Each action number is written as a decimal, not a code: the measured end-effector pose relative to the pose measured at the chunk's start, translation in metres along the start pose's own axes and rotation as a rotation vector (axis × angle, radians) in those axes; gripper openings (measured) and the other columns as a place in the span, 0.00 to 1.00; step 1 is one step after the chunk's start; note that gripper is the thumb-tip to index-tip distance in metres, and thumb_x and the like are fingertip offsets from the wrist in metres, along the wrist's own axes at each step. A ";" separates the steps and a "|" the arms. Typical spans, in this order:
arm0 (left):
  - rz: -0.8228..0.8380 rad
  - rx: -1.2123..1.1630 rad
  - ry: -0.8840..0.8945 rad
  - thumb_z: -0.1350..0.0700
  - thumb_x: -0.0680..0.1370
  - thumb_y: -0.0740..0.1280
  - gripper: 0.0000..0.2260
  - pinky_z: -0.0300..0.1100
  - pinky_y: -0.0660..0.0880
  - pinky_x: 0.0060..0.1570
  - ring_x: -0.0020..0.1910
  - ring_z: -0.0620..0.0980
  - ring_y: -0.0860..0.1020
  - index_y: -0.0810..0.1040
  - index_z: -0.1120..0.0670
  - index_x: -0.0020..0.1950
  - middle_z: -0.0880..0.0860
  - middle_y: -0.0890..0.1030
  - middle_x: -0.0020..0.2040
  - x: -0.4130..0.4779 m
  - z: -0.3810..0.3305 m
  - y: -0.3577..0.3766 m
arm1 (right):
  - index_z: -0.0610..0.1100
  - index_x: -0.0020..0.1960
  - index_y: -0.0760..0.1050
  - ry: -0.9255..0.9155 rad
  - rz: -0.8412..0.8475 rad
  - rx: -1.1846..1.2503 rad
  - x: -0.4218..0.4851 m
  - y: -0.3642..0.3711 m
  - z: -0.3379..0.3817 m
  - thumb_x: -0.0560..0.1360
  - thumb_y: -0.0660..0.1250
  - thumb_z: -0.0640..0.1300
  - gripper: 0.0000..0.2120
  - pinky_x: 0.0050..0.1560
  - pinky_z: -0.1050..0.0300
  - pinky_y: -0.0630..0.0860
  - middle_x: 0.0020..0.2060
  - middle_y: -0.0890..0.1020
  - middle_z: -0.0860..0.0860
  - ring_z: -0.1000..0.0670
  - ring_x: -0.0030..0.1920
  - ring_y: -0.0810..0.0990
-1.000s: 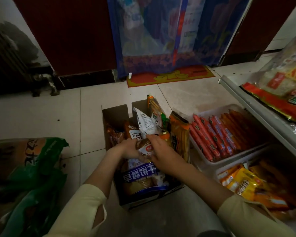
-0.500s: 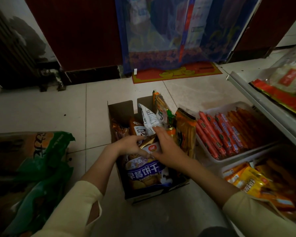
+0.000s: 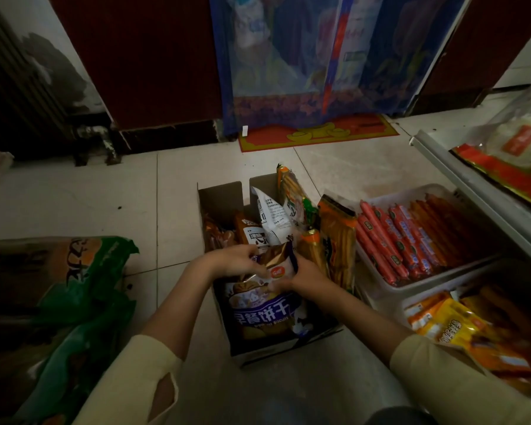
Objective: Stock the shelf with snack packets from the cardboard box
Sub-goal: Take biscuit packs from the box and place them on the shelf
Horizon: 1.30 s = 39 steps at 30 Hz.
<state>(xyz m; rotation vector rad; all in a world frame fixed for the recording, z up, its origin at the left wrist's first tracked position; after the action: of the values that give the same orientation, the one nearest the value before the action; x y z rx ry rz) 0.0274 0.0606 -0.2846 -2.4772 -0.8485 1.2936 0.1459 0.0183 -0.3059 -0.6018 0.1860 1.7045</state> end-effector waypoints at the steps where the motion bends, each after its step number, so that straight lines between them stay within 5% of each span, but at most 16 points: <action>1: 0.007 -0.033 -0.012 0.48 0.74 0.69 0.19 0.43 0.73 0.51 0.53 0.48 0.76 0.72 0.50 0.63 0.49 0.77 0.56 -0.004 -0.002 -0.002 | 0.48 0.59 0.74 -0.003 -0.013 0.013 0.000 -0.002 0.000 0.63 0.79 0.40 0.27 0.52 0.58 0.79 0.52 0.82 0.51 0.52 0.53 0.81; 4: -0.019 -0.202 0.019 0.45 0.76 0.64 0.10 0.41 0.73 0.47 0.48 0.46 0.79 0.77 0.47 0.53 0.48 0.80 0.50 -0.015 -0.010 -0.011 | 0.51 0.51 0.76 -0.048 0.003 0.018 -0.003 0.000 0.003 0.64 0.79 0.38 0.20 0.43 0.66 0.78 0.46 0.84 0.53 0.57 0.47 0.83; 9: -0.041 -0.298 0.056 0.37 0.77 0.58 0.14 0.45 0.70 0.57 0.50 0.46 0.78 0.77 0.44 0.48 0.46 0.79 0.49 -0.024 -0.014 -0.010 | 0.48 0.59 0.74 -0.085 0.069 0.026 -0.006 0.007 0.011 0.66 0.78 0.38 0.25 0.54 0.58 0.79 0.54 0.83 0.49 0.51 0.54 0.82; 16: -0.370 -0.298 0.082 0.31 0.75 0.53 0.28 0.49 0.70 0.60 0.57 0.50 0.76 0.72 0.48 0.66 0.51 0.77 0.61 -0.021 -0.011 -0.029 | 0.51 0.54 0.74 -0.099 0.063 -0.007 -0.005 0.008 0.014 0.66 0.78 0.40 0.21 0.51 0.61 0.79 0.51 0.83 0.51 0.56 0.50 0.82; 20: -0.623 -0.380 0.098 0.37 0.78 0.56 0.21 0.49 0.75 0.55 0.54 0.49 0.77 0.73 0.50 0.62 0.50 0.78 0.56 -0.032 -0.006 -0.044 | 0.52 0.51 0.74 -0.159 -0.001 0.033 -0.012 0.001 0.022 0.67 0.77 0.37 0.19 0.44 0.67 0.79 0.45 0.83 0.55 0.62 0.43 0.82; 28: -0.978 -0.510 0.185 0.47 0.79 0.61 0.11 0.41 0.75 0.50 0.53 0.47 0.77 0.75 0.50 0.57 0.50 0.77 0.55 -0.054 0.006 -0.067 | 0.46 0.60 0.74 -0.278 -0.150 0.116 -0.026 -0.022 0.050 0.66 0.78 0.39 0.25 0.48 0.66 0.78 0.51 0.82 0.53 0.55 0.52 0.82; 39: -1.312 -0.612 0.276 0.51 0.80 0.61 0.21 0.40 0.66 0.63 0.66 0.41 0.64 0.63 0.52 0.72 0.50 0.64 0.72 -0.095 0.001 -0.073 | 0.49 0.50 0.74 -0.316 -0.190 0.304 -0.047 -0.039 0.084 0.67 0.76 0.37 0.16 0.39 0.64 0.80 0.44 0.83 0.51 0.56 0.42 0.84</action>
<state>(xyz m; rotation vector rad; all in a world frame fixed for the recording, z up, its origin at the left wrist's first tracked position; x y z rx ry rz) -0.0449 0.0641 -0.1884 -1.5478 -2.3814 0.2106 0.1642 0.0233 -0.2037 -0.1179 0.1524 1.5246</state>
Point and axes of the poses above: each hand's wrist, its own x-axis towards the middle knuckle, its own y-axis out of the palm, z = x × y, the point moved 10 cm from there along x, towards the middle knuckle
